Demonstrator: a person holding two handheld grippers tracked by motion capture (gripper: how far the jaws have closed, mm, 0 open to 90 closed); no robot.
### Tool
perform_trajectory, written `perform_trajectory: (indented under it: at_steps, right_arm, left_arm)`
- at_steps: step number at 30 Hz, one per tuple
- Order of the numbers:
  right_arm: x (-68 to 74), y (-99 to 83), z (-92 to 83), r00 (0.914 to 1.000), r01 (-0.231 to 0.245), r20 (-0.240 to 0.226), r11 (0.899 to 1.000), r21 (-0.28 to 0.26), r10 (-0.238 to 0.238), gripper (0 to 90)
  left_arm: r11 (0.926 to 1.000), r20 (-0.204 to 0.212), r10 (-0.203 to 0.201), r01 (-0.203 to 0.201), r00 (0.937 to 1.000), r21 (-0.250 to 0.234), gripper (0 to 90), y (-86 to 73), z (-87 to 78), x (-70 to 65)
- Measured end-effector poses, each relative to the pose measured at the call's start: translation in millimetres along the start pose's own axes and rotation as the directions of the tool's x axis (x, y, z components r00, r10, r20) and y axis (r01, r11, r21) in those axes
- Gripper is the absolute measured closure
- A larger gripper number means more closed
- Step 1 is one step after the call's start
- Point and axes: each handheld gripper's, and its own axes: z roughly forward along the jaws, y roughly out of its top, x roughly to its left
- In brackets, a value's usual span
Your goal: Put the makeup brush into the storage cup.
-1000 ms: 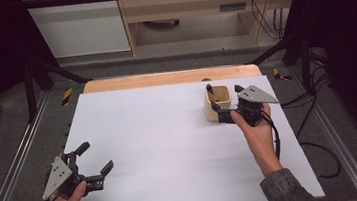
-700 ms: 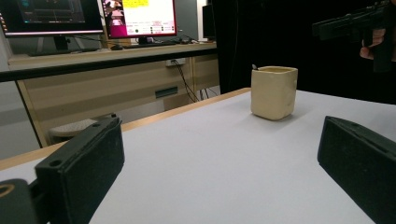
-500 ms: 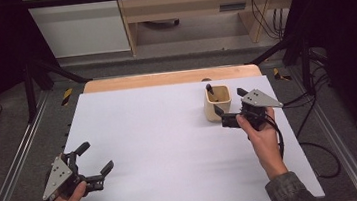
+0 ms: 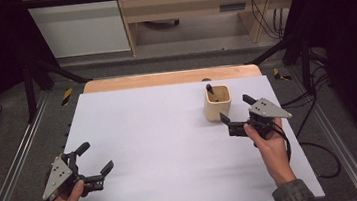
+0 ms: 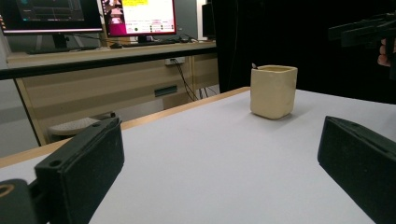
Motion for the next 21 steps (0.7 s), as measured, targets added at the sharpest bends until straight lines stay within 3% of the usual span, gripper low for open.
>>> perform_trajectory:
  at_steps: [9,21]
  right_arm:
    - [0.5,-11.3,-14.4,0.9993,0.03,-0.021,0.999,-0.027,-0.031,2.6]
    - [0.4,-27.2,-29.5,0.9988,0.026,-0.04,0.999,-0.045,-0.028,2.5]
  left_arm:
    - [1.0,0.001,-0.001,0.001,1.0,0.0,0.1,0.0,0.0,-0.2]
    - [1.0,0.005,-0.002,0.002,1.0,-0.001,0.2,-0.4,0.7,-0.9]
